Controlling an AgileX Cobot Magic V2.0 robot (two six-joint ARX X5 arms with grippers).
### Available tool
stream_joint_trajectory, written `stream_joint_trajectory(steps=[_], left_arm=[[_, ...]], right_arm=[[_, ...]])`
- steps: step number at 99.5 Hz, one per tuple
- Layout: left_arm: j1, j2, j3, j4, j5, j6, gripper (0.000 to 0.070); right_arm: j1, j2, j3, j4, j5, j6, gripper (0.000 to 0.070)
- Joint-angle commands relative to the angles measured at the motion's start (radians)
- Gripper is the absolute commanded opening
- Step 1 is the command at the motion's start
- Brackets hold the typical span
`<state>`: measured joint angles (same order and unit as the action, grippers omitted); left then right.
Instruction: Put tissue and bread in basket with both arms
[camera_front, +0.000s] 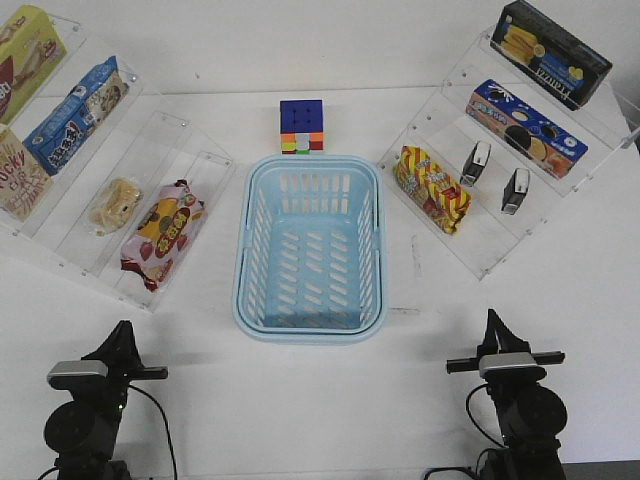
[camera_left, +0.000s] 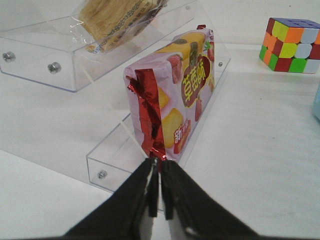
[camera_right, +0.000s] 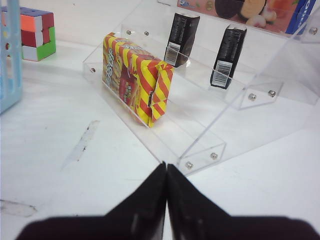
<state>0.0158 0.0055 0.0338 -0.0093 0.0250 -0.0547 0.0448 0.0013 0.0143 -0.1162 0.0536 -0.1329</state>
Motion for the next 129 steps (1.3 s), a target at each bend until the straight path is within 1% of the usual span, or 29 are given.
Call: stream_joint_trajectory(steps=[1, 62, 68, 79, 87, 91, 96, 101, 105, 109, 113, 118, 129], left_arm=[[0.002, -0.002, -0.02, 0.011, 0.0, -0.003, 0.0001], [0.002, -0.002, -0.02, 0.01, 0.0, -0.003, 0.0001], [0.002, -0.002, -0.02, 0.011, 0.0, -0.003, 0.0001], [0.002, -0.002, -0.02, 0.01, 0.0, -0.003, 0.0001], [0.002, -0.002, -0.02, 0.01, 0.0, -0.004, 0.0001], [0.002, -0.002, -0.02, 0.011, 0.0, -0.003, 0.0001], [0.002, -0.002, -0.02, 0.01, 0.0, -0.003, 0.0001], [0.002, -0.002, -0.02, 0.01, 0.0, -0.003, 0.0001], [0.002, -0.002, -0.02, 0.01, 0.0, -0.003, 0.0001], [0.002, -0.002, -0.02, 0.01, 0.0, -0.003, 0.0001], [0.002, -0.002, -0.02, 0.011, 0.0, -0.003, 0.0001], [0.002, -0.002, -0.02, 0.01, 0.0, -0.003, 0.0001], [0.002, -0.002, -0.02, 0.01, 0.0, -0.003, 0.0001]], right_arm=[[0.0, 0.0, -0.002, 0.011, -0.001, 0.011, 0.0], [0.0, 0.0, -0.002, 0.011, 0.0, 0.011, 0.0], [0.0, 0.0, -0.002, 0.013, -0.005, 0.019, 0.0], [0.002, 0.0, -0.002, 0.013, -0.012, 0.066, 0.0], [0.002, 0.0, -0.002, 0.015, -0.012, 0.108, 0.0], [0.002, 0.0, -0.002, 0.023, -0.012, 0.148, 0.0], [0.002, 0.0, -0.002, 0.04, -0.012, 0.224, 0.0], [0.002, 0.0, -0.001, 0.061, -0.011, 0.343, 0.0], [0.002, 0.0, 0.004, 0.083, -0.011, 0.418, 0.0], [0.002, 0.0, 0.024, 0.075, -0.01, 0.482, 0.0], [0.0, 0.004, 0.059, 0.036, 0.005, 0.531, 0.0], [0.0, 0.03, 0.113, -0.019, 0.04, 0.563, 0.0], [0.0, 0.155, 0.267, -0.14, 0.073, 0.555, 0.0]])
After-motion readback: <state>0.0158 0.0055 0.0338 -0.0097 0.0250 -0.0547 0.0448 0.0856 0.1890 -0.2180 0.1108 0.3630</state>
